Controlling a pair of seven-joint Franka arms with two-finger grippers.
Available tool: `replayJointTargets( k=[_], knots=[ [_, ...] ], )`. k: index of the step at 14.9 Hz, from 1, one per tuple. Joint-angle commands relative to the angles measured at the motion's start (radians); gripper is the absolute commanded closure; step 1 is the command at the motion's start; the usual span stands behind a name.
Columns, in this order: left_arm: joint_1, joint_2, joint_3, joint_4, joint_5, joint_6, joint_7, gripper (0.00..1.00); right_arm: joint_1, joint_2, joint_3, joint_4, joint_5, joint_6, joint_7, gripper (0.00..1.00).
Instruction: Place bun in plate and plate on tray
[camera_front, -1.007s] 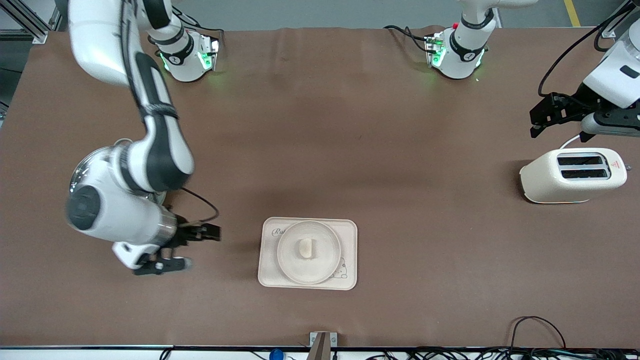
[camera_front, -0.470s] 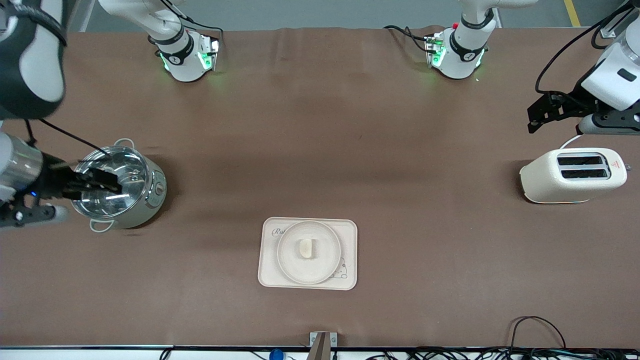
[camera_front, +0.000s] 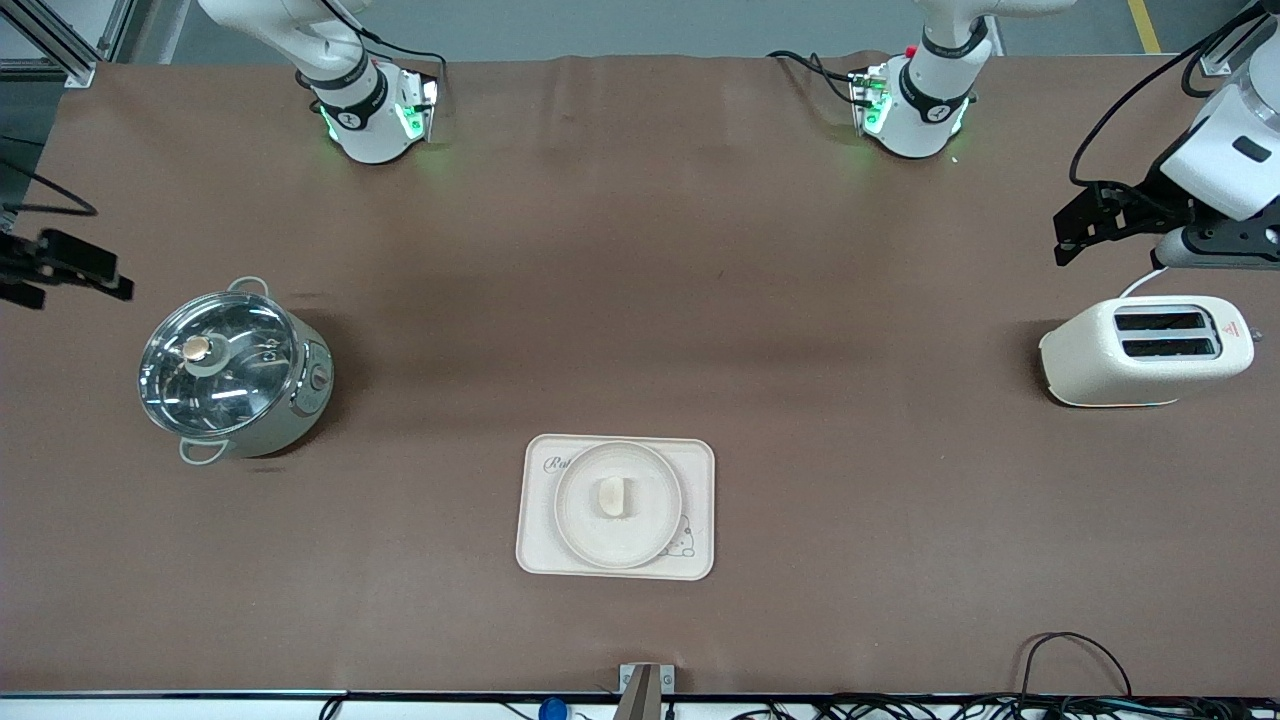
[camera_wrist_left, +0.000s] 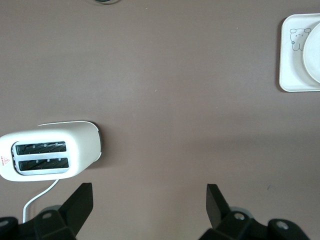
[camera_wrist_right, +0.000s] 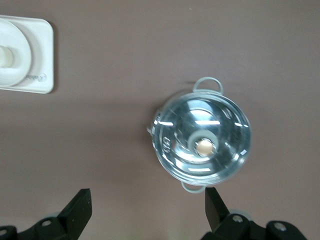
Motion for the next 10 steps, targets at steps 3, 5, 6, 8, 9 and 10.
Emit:
replayJointTargets(
  k=[3,5,6,8,9,10],
  knots=[
    [0.000,0.007,0.000,0.021,-0.005,-0.020,-0.002,0.00,-0.130,-0.240,0.140,-0.286,-0.054,0.092,-0.001,0.00],
    [-0.001,0.007,0.000,0.021,-0.005,-0.020,-0.002,0.00,-0.138,-0.259,0.156,-0.294,-0.055,0.086,-0.001,0.00],
    [-0.001,0.007,0.000,0.021,-0.004,-0.020,-0.002,0.00,-0.137,-0.257,0.156,-0.294,-0.055,0.083,-0.001,0.00],
    [-0.003,0.007,0.000,0.021,-0.002,-0.020,-0.004,0.00,-0.129,-0.257,0.156,-0.291,-0.063,0.075,0.000,0.00],
    [-0.003,0.007,0.000,0.021,-0.002,-0.020,-0.004,0.00,-0.129,-0.256,0.156,-0.289,-0.070,0.075,0.000,0.00],
    [-0.003,0.007,0.000,0.021,-0.002,-0.020,-0.002,0.00,-0.131,-0.256,0.156,-0.289,-0.075,0.075,-0.001,0.00]
  ],
)
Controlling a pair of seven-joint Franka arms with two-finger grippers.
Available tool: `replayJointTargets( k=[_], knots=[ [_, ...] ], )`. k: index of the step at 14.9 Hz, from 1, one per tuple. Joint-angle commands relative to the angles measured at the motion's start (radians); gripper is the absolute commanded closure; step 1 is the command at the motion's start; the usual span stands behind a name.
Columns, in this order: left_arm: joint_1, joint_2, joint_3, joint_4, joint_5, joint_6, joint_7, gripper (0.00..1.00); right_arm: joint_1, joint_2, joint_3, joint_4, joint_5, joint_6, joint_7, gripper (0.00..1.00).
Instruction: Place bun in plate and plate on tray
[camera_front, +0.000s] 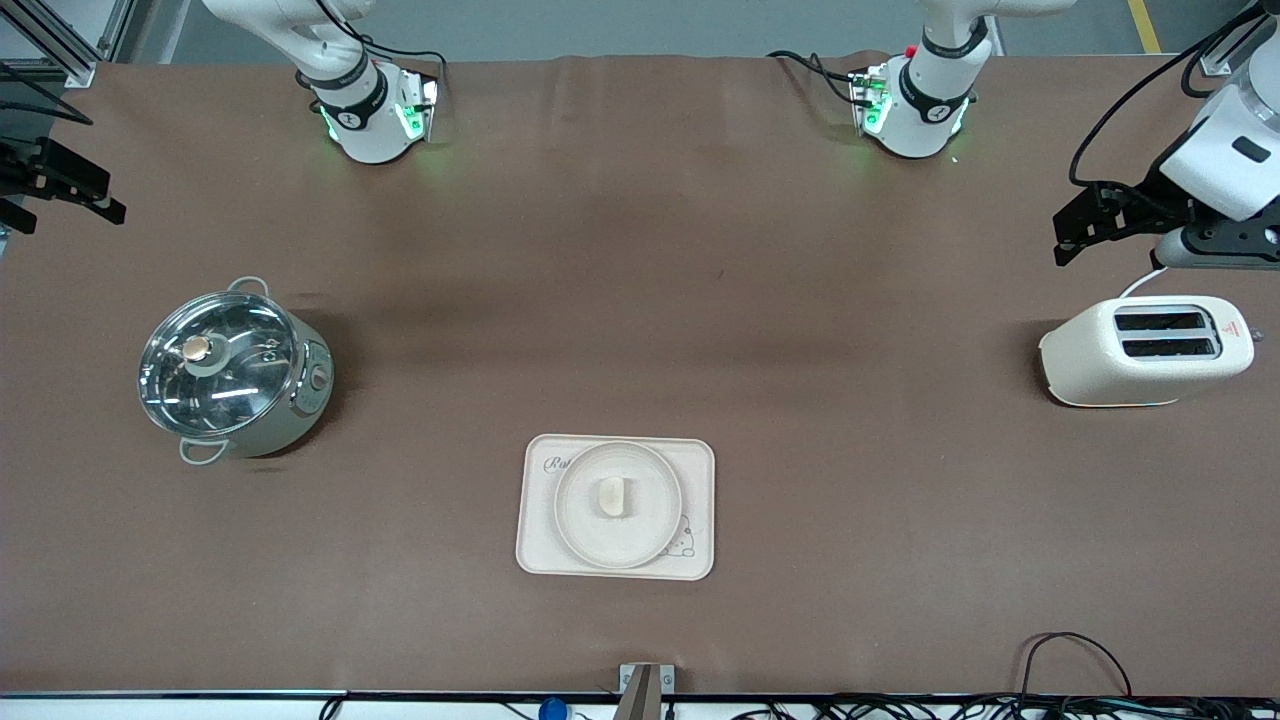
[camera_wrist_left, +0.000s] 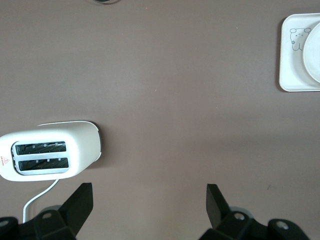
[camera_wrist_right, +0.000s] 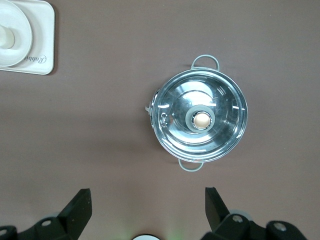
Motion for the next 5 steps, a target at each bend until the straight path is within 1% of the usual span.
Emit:
replayJointTargets(
  k=[1,4,5],
  knots=[
    [-0.001,0.007,0.000,0.021,-0.004,-0.019,-0.002,0.00,-0.017,-0.025,0.019,-0.034,-0.030,0.017,-0.002,0.00],
    [0.000,0.007,0.002,0.025,-0.004,-0.019,-0.022,0.00,-0.017,-0.022,0.020,-0.031,-0.030,0.020,0.000,0.00],
    [-0.004,0.008,0.002,0.047,0.005,-0.019,-0.022,0.00,-0.019,-0.019,0.019,-0.029,-0.030,0.024,0.000,0.00]
  ],
)
